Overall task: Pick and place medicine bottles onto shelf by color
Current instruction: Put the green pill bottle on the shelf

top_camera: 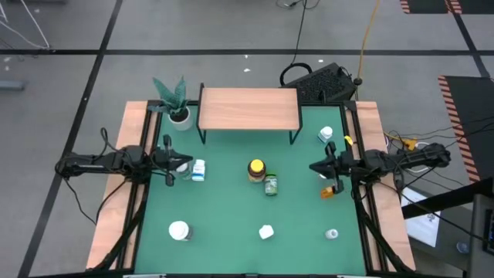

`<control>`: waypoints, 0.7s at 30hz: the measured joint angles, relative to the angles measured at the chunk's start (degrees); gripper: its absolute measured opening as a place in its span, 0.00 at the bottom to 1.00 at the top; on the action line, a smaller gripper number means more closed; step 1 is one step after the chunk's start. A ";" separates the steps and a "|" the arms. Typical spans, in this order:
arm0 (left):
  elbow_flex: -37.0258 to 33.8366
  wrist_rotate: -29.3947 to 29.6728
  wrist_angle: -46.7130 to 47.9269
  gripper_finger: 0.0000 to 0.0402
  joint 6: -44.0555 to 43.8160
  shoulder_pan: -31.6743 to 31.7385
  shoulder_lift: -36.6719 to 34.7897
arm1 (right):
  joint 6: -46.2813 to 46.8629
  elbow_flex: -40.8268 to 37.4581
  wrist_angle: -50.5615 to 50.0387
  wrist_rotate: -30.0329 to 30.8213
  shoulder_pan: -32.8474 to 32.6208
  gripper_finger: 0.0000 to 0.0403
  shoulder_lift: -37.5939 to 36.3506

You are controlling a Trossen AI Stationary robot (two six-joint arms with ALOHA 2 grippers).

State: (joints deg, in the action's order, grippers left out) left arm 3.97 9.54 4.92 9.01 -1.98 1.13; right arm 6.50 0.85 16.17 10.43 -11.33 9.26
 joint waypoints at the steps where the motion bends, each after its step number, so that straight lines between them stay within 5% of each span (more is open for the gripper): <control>1: 0.03 0.00 -1.57 0.05 -0.51 0.00 -0.02 | 0.03 0.00 0.17 0.38 0.01 0.07 0.58; 8: 0.07 0.04 -9.72 0.05 -6.60 0.02 0.00 | 7.71 0.00 0.32 0.42 -0.02 0.23 6.74; 13: 0.07 0.11 -12.43 0.05 -6.31 0.04 0.00 | 13.61 0.01 3.16 5.85 -0.04 0.31 12.67; 21: 0.07 1.03 -11.30 0.05 -4.99 0.07 0.00 | 6.50 -0.01 16.76 7.57 -0.02 0.32 19.87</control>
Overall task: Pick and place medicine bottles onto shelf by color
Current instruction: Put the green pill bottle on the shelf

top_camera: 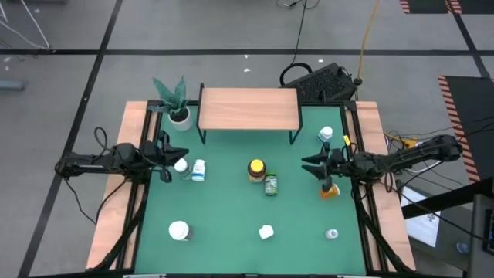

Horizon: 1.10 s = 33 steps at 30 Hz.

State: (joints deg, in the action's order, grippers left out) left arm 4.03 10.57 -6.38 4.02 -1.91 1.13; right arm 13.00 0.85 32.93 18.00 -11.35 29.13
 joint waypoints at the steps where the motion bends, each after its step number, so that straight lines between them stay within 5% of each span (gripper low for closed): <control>1: 0.00 0.00 0.84 0.05 0.24 0.00 0.00 | -1.57 0.00 1.61 0.00 0.00 0.32 0.46; 7: 0.00 1.22 1.76 0.05 -7.38 -0.02 3.32 | -11.20 0.00 9.00 0.24 0.89 0.32 2.24; 17: 2.08 0.63 2.11 0.05 -26.95 -2.48 19.31 | -11.32 0.02 12.48 -0.01 5.56 0.32 3.18; 27: 20.91 6.98 16.90 0.05 -19.68 -7.06 33.79 | -11.90 0.02 15.14 -0.05 10.70 0.32 3.86; 33: 24.58 8.63 19.07 0.13 -13.37 -7.08 38.95 | -12.74 0.02 16.93 0.40 15.71 0.32 3.87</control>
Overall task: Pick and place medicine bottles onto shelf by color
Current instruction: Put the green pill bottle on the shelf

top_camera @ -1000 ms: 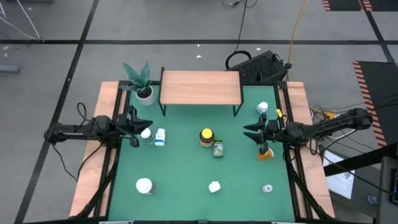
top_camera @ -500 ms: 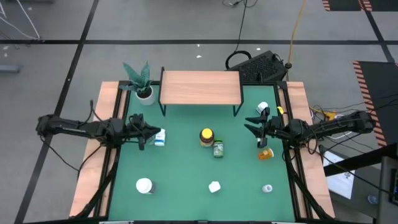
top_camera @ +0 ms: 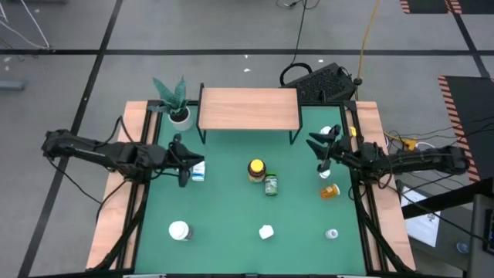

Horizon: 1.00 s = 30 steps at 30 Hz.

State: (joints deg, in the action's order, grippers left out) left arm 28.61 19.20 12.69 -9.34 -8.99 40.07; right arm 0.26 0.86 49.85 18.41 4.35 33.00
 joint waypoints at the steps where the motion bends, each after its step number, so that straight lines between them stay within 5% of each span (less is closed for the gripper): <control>1: 0.01 0.25 -0.04 0.17 1.16 0.00 0.27 | 0.41 0.00 -0.56 0.90 0.65 0.32 0.10; 7: 0.01 3.32 0.59 0.42 7.75 1.40 1.55 | 2.79 0.00 -5.65 8.27 2.55 0.32 0.42; 12: 0.01 1.55 0.63 0.55 5.51 1.79 2.08 | 15.13 0.00 -5.95 9.74 2.56 0.32 0.41; 20: 0.01 -4.09 8.83 0.59 -3.39 -0.60 2.08 | 20.97 0.00 -5.96 -0.35 -1.99 0.32 2.61; 30: 0.01 -0.32 8.91 0.59 -13.16 -5.11 2.03 | 15.31 0.00 3.95 1.00 -11.85 0.32 10.41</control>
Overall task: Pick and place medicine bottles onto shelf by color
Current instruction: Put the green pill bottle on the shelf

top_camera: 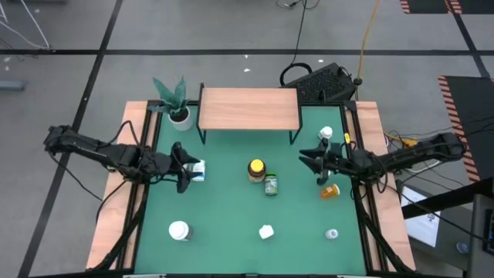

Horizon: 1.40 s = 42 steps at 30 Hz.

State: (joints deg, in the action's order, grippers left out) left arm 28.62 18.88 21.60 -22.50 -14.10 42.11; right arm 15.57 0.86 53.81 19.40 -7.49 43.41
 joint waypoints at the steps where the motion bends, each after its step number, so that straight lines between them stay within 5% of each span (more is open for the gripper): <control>1: 0.00 -0.73 0.03 0.59 -1.33 -0.52 0.00 | -1.70 0.00 1.99 0.01 -0.43 0.32 0.67; 8: 0.52 1.43 0.80 0.59 -8.54 -3.21 0.04 | -10.67 0.00 10.36 -0.02 -0.10 0.32 3.16; 16: 10.82 5.22 7.28 0.59 -9.52 -5.33 6.31 | -7.33 0.00 9.78 -7.55 -0.20 0.37 4.68; 24: 22.82 5.63 24.56 0.59 -11.58 -7.46 16.39 | -5.44 0.00 9.72 -10.32 -1.39 0.52 7.15; 31: 24.10 9.02 36.35 0.59 -18.76 -6.35 20.28 | -4.93 0.00 9.45 -10.30 -1.39 0.63 9.46; 42: 23.56 7.20 45.97 0.81 -23.72 -2.65 21.29 | 1.83 0.00 6.55 -10.28 -1.39 0.68 13.06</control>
State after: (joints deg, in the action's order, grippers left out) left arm 52.18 26.08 67.58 -46.22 -16.75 63.40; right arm 17.39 0.86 60.36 9.13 -8.88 56.47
